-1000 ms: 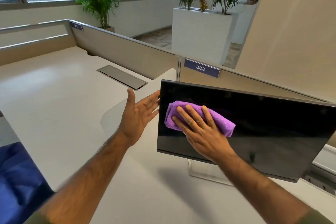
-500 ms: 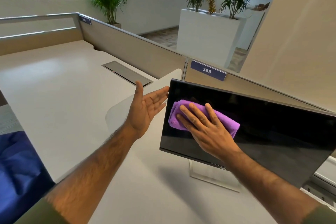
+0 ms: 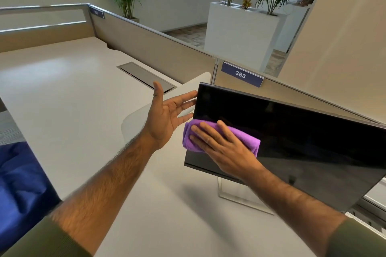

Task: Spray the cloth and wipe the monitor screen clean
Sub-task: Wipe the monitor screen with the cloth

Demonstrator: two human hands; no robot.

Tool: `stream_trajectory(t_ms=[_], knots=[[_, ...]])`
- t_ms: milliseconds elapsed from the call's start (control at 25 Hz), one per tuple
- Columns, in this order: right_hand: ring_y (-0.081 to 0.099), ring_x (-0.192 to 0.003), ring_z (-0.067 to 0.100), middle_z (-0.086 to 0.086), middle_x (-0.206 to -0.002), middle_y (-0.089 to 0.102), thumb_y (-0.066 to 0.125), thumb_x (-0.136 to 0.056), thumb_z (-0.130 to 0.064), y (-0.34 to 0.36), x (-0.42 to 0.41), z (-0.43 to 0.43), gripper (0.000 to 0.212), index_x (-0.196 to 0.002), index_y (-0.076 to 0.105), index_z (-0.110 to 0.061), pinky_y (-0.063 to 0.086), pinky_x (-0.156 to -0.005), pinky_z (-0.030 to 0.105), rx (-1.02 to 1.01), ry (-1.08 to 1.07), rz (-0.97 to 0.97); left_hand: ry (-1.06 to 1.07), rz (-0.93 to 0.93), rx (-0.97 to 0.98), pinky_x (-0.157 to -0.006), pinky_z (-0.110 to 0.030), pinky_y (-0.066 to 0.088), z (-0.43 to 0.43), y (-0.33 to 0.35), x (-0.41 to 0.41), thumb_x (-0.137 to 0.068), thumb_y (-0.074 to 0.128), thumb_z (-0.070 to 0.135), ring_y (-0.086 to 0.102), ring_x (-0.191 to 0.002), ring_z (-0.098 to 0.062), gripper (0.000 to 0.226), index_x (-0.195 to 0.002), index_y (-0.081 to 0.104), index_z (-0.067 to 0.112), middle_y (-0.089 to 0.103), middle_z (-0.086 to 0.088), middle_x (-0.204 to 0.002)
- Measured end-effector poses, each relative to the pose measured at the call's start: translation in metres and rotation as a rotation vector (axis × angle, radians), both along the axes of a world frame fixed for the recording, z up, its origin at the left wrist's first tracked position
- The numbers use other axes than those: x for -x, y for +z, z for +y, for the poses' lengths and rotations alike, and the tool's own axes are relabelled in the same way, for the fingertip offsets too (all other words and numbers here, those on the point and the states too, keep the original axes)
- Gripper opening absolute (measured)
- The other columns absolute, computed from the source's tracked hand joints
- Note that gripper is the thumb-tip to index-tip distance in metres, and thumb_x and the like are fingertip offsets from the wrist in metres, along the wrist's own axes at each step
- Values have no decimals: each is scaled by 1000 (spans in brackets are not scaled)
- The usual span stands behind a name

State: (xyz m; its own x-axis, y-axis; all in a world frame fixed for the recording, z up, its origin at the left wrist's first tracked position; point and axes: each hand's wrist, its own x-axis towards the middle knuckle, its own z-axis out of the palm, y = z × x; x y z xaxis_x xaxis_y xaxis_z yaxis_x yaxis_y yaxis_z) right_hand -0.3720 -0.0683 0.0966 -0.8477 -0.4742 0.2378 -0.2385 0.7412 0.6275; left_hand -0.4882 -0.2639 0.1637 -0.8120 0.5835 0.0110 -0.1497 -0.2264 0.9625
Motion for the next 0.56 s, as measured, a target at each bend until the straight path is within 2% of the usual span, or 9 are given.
stream_trajectory(t_ms=[120,240,320,400,480,560], knots=[[-1,-156,32,11,-170,-4,50,-101,-24,42,13,4,80,-161,-3,-18,4,-124,56,73,-56,169,15,16,10,-121,-62,35,3,1,-1,-92,-2,76,53,-144,-30,102,-152,54,15,57,-8,-156],[-2,-156,33,11,-170,-4,40,-105,-36,50,20,4,73,-161,-4,-18,1,-124,55,142,-91,206,26,25,21,-120,-62,37,4,2,-1,-97,-8,71,54,-142,-30,100,-152,54,14,57,-9,-155],[4,-156,32,12,-170,1,42,-105,-37,20,16,-3,73,-161,1,-16,6,-125,55,118,-51,184,9,32,24,-121,-61,36,3,0,1,-93,-6,75,54,-143,-29,103,-152,54,15,58,-7,-155],[6,-156,33,12,-170,5,48,-102,-28,-26,2,-7,75,-161,4,-13,12,-126,54,51,11,95,-3,41,16,-124,-62,31,2,-2,2,-91,-6,76,52,-145,-28,103,-151,56,19,57,-5,-156],[4,-156,33,12,-170,2,51,-97,-17,-64,-14,-8,81,-161,2,-11,15,-126,50,-14,45,-22,7,51,7,-125,-63,27,2,-3,1,-92,-5,75,51,-146,-28,99,-148,59,23,56,-4,-157],[2,-156,32,12,-170,-1,52,-96,-15,-75,-23,-10,84,-161,0,-11,14,-126,48,-26,36,-80,13,53,-1,-125,-63,27,4,-4,-1,-91,-2,75,51,-146,-27,96,-145,60,26,55,-3,-158]])
